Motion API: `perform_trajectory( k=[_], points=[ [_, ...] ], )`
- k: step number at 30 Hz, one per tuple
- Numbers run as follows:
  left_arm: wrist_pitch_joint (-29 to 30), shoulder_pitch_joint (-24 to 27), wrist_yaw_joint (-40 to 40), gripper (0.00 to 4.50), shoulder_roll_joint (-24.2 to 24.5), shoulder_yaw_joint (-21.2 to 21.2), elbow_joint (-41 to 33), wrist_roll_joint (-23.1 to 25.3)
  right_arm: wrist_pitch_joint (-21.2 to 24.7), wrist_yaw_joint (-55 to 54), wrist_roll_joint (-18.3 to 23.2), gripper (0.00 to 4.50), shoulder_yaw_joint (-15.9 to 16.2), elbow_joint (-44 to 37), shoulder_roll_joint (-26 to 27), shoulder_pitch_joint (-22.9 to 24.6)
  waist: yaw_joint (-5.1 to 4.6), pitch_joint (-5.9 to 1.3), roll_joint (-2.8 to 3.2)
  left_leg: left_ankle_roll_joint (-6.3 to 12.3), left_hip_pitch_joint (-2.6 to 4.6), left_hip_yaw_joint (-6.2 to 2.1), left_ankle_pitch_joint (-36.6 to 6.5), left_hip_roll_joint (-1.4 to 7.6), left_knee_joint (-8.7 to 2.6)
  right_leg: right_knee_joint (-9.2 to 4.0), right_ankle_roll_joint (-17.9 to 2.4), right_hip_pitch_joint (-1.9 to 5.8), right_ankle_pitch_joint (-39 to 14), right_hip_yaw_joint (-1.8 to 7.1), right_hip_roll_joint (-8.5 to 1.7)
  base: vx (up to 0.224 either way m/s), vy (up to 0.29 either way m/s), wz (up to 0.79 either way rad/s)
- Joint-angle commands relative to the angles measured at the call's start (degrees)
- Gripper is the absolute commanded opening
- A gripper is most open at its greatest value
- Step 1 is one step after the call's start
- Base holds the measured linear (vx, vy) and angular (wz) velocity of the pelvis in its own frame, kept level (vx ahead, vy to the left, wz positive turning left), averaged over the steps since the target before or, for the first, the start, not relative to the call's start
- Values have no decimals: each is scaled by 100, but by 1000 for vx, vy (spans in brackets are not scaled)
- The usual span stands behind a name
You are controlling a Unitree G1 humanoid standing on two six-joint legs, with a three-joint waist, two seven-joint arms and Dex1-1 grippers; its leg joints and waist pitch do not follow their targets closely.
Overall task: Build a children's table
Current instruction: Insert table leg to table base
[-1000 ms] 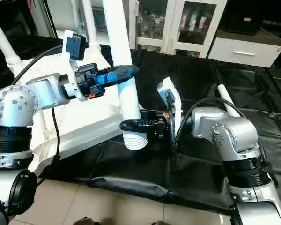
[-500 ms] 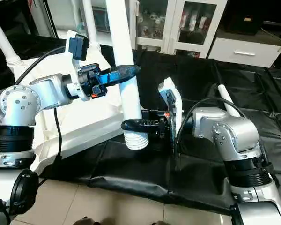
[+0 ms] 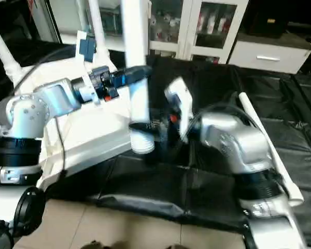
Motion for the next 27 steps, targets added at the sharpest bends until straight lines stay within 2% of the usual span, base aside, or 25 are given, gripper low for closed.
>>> perform_trajectory(
  k=[1,2,3,4,5,6,9,12,14,16,20,27],
  points=[
    [-111,-135,361,184,-107,-31,-167,183,-6,-363,-155,308,-148,125,49,-106,-3,-417,12,-122,46,-3,-852,82,-419,-365,-1103,364,-1161,195,-210,0,0,0],
    [-144,-141,457,184,-139,-33,-180,224,4,-415,-169,317,-147,142,80,-117,11,-434,17,-97,52,2,-744,83,-407,-347,-1167,356,-892,196,-198,0,0,0],
    [-290,-141,626,184,-161,-117,-210,412,14,-526,-201,329,-146,182,146,-137,16,-435,-6,-77,50,7,-704,84,-407,-341,-1181,360,-810,195,-193,0,0,0],
    [-404,-148,809,184,-250,-139,-240,515,10,-616,-231,339,-131,238,233,-159,21,-437,9,-61,32,-4,-634,87,-411,-313,-1206,372,-676,193,-195,0,0,0],
    [-404,-148,809,184,-250,-139,-240,515,10,-616,-231,345,-131,238,233,-159,14,-436,-18,-47,27,1,-626,87,-409,-318,-1210,377,-640,193,-193,0,0,0],
    [-510,-149,937,184,-318,-164,-274,600,9,-701,-262,358,-116,291,309,-183,21,-436,-13,-37,26,3,-629,78,-404,-314,-1228,386,-642,193,-206,0,0,0],
    [-730,-137,1206,184,-464,-257,-335,814,0,-936,-380,381,-57,454,501,-276,5,-423,-22,-30,14,9,-719,79,-408,-342,-1209,382,-852,195,-218,0,0,0],
    [-870,-124,1294,184,-494,-390,-341,1000,-48,-1190,-527,414,-21,608,655,-375,-6,-411,-25,-87,22,5,-834,77,-422,-380,-1034,362,-1196,200,-219,0,0,0],
    [-974,-129,1412,184,-564,-418,-311,1086,-128,-1449,-688,429,34,770,808,-475,-14,-415,-40,-106,23,5,-818,77,-422,-385,-1004,360,-1200,200,-217,0,0,0],
    [-1010,-132,1476,184,-598,-416,-294,1120,-189,-1564,-762,431,67,841,870,-513,-20,-424,-23,-136,26,5,-747,76,-416,-356,-1029,352,-1069,201,-214,0,0,0],
    [-1110,-100,1447,184,-569,-547,-271,1252,-495,-1902,-1058,432,161,1024,995,-601,-12,-429,-29,-133,23,10,-661,74,-415,-336,-1054,352,-857,200,-209,0,0,0],
    [-1227,-49,1387,184,-527,-638,-265,1368,-594,-2062,-1162,432,79,1122,1100,-685,-17,-422,-23,-128,30,11,-750,73,-425,-337,-1039,356,-902,204,-206,0,0,0]
  ],
)
